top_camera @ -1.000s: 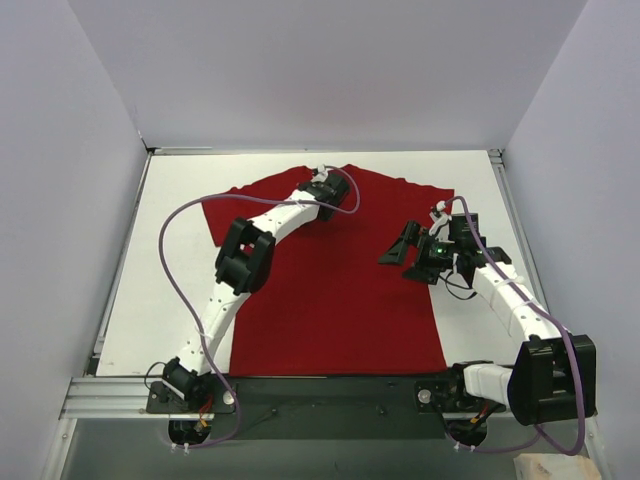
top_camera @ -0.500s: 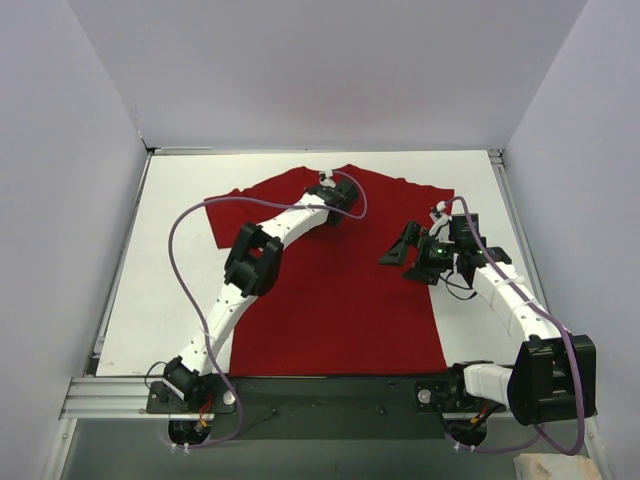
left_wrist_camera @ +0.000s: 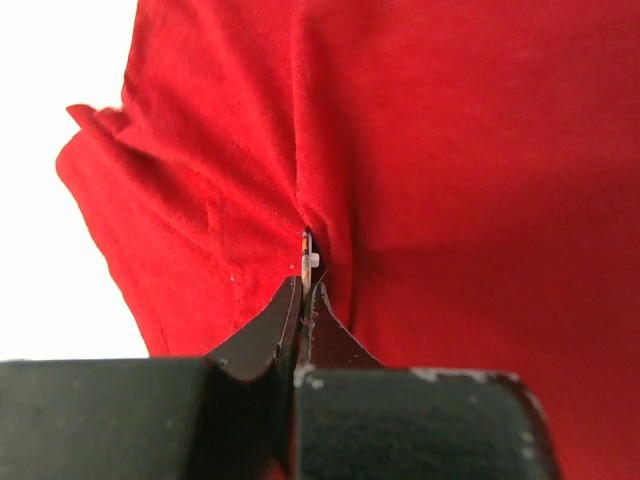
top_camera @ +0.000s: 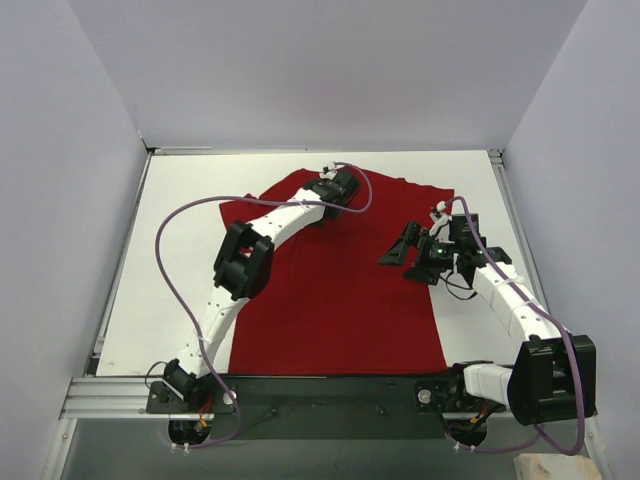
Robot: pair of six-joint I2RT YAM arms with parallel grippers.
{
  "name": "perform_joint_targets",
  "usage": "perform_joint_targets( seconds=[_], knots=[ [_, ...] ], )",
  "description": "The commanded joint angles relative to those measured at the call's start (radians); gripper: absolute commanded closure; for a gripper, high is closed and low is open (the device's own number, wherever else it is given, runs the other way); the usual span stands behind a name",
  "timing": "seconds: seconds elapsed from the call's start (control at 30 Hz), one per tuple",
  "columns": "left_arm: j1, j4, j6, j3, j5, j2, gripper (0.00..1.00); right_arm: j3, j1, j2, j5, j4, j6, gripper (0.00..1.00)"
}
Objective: Pin the brooch onto the clothing
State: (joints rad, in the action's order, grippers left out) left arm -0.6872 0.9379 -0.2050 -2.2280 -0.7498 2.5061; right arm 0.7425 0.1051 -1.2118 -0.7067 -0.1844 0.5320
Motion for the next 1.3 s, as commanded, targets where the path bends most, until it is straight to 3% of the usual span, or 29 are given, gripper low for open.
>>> perform_joint_targets(
  seconds=[0.0, 0.5, 0.83, 1.03, 1.27],
  knots=[
    [0.012, -0.161, -0.036, 0.060, 0.176, -0.164, 1.00, 0.000, -0.002, 0.028, -0.005, -0.018, -0.003, 0.00],
    [0.061, -0.422, -0.056, 0.395, 0.382, -0.400, 1.00, 0.004, 0.024, 0.011, -0.007, 0.022, -0.003, 0.00],
    [0.104, -0.570, -0.071, 0.585, 0.546, -0.527, 1.00, 0.072, 0.090, -0.089, 0.015, 0.102, 0.022, 0.00],
    [0.126, -0.582, -0.062, 0.604, 0.535, -0.543, 1.00, 0.124, 0.130, -0.172, 0.026, 0.157, 0.049, 0.01],
    [0.115, -0.438, 0.004, 0.469, 0.389, -0.452, 1.00, 0.156, 0.143, -0.218, 0.024, 0.168, 0.059, 0.01]
  ],
)
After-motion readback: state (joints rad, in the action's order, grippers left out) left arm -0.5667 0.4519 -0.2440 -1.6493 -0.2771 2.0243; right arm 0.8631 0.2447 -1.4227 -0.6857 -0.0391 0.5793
